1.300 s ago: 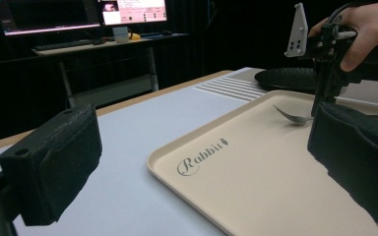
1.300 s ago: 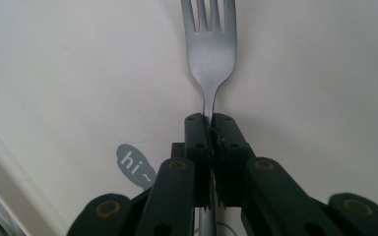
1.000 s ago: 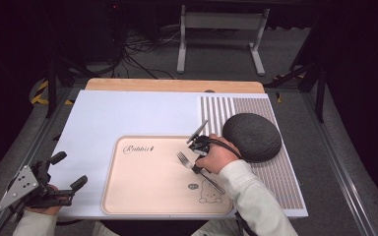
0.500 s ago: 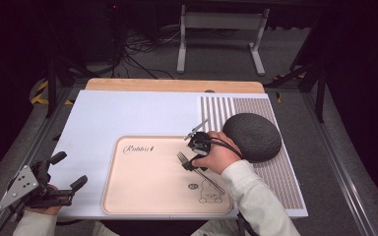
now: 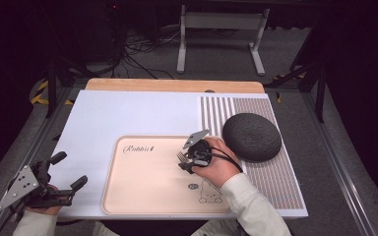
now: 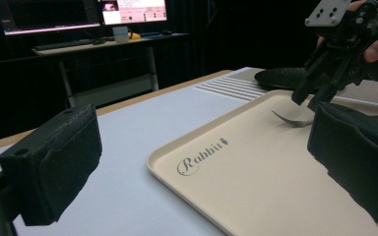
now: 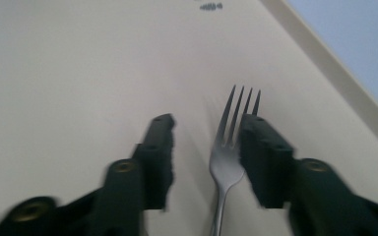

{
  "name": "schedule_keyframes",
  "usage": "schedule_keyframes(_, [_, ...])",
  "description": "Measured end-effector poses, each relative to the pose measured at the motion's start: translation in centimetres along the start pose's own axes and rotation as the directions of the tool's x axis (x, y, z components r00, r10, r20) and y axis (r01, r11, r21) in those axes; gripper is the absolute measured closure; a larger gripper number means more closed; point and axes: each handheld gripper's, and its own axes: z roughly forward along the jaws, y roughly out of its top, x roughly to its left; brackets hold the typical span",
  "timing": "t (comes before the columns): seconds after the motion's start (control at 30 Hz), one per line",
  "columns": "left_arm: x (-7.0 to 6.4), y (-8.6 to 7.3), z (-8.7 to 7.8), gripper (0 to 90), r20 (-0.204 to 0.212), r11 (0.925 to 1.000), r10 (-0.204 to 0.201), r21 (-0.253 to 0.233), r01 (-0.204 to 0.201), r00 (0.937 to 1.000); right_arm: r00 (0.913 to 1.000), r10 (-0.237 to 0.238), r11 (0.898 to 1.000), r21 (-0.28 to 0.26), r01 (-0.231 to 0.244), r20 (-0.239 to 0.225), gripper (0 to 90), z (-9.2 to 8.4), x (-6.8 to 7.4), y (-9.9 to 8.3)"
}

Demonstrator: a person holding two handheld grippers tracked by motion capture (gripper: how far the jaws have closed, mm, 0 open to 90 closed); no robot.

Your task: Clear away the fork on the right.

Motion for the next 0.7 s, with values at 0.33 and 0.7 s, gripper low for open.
schedule_keyframes(0.33, [0.0,0.0,0.0,0.8,0.000,1.0000,0.002,0.000,-0.002,1.0000,1.0000,-0.005,0.999,0.034,0.005,-0.005,90.0,1.5,0.1,-1.0])
schedule_keyframes(0.7, [0.0,0.0,0.0,0.8,0.001,1.0000,0.002,0.003,-0.002,1.0000,0.9996,0.016,0.997,0.077,-0.014,-0.022,90.0,2.3,0.0,-1.5])
